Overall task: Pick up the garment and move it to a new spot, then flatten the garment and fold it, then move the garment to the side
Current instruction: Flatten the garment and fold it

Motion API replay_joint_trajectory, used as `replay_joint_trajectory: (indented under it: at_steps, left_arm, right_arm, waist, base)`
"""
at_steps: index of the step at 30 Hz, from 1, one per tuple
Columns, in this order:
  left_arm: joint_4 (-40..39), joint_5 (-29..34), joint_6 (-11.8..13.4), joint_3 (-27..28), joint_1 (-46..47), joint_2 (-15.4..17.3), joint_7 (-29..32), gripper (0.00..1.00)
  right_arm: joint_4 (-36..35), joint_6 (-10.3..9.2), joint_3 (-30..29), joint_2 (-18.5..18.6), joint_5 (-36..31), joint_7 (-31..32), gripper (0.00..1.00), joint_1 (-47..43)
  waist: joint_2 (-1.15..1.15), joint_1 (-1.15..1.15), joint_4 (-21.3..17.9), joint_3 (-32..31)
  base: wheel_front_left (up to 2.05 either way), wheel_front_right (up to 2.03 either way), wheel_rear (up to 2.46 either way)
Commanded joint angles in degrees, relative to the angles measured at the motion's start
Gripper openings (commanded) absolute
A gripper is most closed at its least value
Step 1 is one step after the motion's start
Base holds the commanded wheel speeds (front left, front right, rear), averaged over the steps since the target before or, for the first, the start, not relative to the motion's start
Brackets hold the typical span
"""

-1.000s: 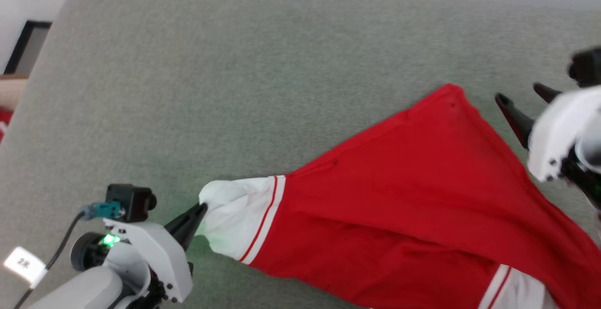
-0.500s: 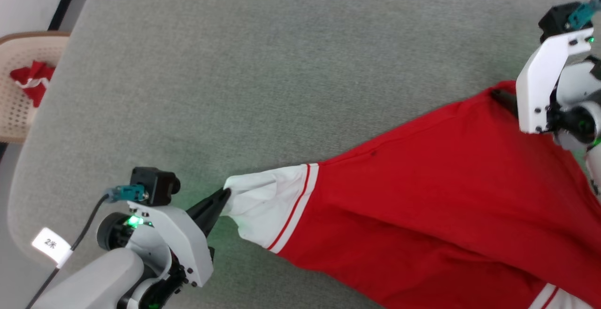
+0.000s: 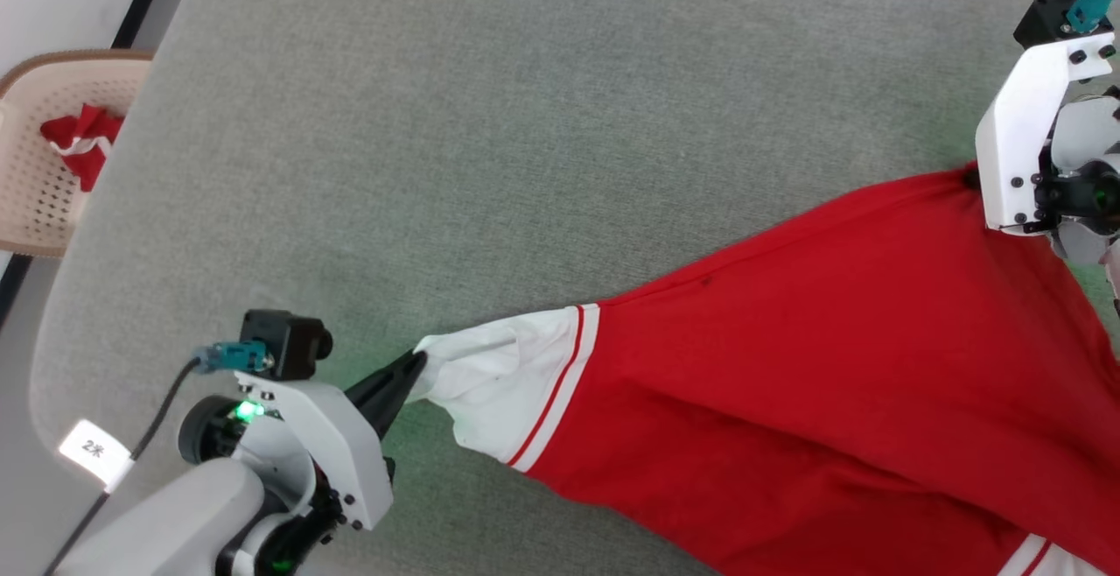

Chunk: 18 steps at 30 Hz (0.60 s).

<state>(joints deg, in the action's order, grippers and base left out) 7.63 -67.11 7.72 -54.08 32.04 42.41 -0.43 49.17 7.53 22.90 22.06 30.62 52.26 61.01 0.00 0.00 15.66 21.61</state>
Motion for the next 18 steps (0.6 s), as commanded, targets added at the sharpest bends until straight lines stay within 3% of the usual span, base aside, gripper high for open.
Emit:
replay_joint_trajectory:
  at_steps: [1, 12, 18]
  left_arm:
    - [-0.17, -0.25, -0.21, 0.20, 0.75, 0.60, 0.44, 0.00]
    - [-2.98, 3.08, -0.97, 1.31, 12.74, 5.98, 10.19, 0.00]
    - [-1.23, 4.86, -2.54, 2.56, 23.56, 6.29, 17.13, 0.00]
  right_arm:
    - [1.85, -0.09, 0.84, 0.05, -0.59, -0.43, 0.00, -2.56]
    - [-2.30, -0.10, -0.92, -0.07, 1.02, -7.64, 0.00, 0.99]
    - [-6.42, -0.10, -1.15, 0.17, 1.31, -10.09, 0.00, 2.17]
  waist:
    - [0.00, 0.00, -0.74, -0.59]
    - [0.00, 0.00, -4.87, -5.74]
    - [0.00, 0.00, -7.79, -9.72]
  base:
    - [0.00, 0.00, 0.00]
    - [0.00, 0.00, 0.00]
    - [0.00, 0.00, 0.00]
